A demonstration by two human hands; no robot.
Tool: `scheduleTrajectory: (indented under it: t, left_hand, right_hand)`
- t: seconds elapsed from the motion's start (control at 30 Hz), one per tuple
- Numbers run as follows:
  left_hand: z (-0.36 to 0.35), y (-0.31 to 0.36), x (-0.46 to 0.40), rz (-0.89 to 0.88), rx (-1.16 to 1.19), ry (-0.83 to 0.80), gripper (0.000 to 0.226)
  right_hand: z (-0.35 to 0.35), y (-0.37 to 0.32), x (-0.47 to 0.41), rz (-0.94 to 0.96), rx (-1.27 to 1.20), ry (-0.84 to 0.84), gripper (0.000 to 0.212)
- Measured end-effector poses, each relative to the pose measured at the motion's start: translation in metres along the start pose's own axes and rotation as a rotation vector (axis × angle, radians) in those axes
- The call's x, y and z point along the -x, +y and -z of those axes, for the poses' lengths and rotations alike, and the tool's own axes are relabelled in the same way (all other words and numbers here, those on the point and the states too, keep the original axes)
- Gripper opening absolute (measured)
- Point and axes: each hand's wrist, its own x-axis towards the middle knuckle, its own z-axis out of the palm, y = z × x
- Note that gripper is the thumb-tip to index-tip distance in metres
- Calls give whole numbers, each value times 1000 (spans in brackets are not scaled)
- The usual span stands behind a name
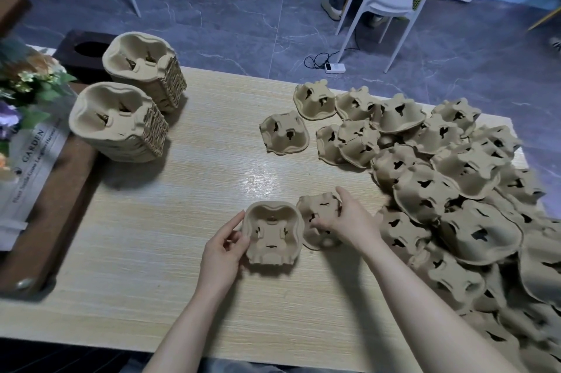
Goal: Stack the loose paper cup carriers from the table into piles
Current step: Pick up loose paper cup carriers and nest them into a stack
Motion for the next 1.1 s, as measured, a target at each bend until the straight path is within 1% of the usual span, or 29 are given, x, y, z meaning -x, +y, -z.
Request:
scheduleTrajectory:
  t: [0.1, 0.2, 0.3, 0.37, 0.47, 0.57, 0.7, 0.77, 0.83, 0.93, 1.0, 1.1]
  left_hand:
    - [0, 0, -1, -2, 1, 5, 46]
    - [-1, 0, 0, 5, 7, 5, 46]
    - [-6, 0, -1, 16, 34, 11, 46]
    - [-11, 0, -1, 22, 46, 5, 46]
    - [-14, 0, 0, 20, 44, -5, 46]
    - [-13, -1, -1, 26, 39, -9, 46]
    - [-11, 1, 0, 39, 31, -25, 45]
    - [-10, 3, 1, 43, 24, -33, 44]
    - [-10, 4, 2, 48, 4, -44, 43]
    - [-8, 5, 3, 39, -35, -60, 42]
    - [-7, 6, 4, 27, -49, -78, 42]
    - [-7, 6, 5, 4, -80, -93, 42]
  right_hand:
    - [-4, 1, 6, 49, -63, 41, 108]
    - [-5, 2, 15, 109, -166, 168, 113]
    - [-6, 5, 23, 196, -168, 251, 118]
    - [-6, 8, 28, 223, -154, 255, 118]
    - [-2, 11, 32, 229, -121, 212, 112]
    - [4, 12, 34, 212, -141, 219, 98]
    - [6, 14, 35, 233, -167, 313, 69]
    - [6, 16, 35, 243, -182, 329, 58]
    - [8, 19, 36, 242, -250, 323, 43]
    - [12, 26, 36, 231, -434, 294, 17]
    - [15, 32, 37, 235, -486, 278, 14]
    - [18, 34, 45, 284, -487, 338, 18]
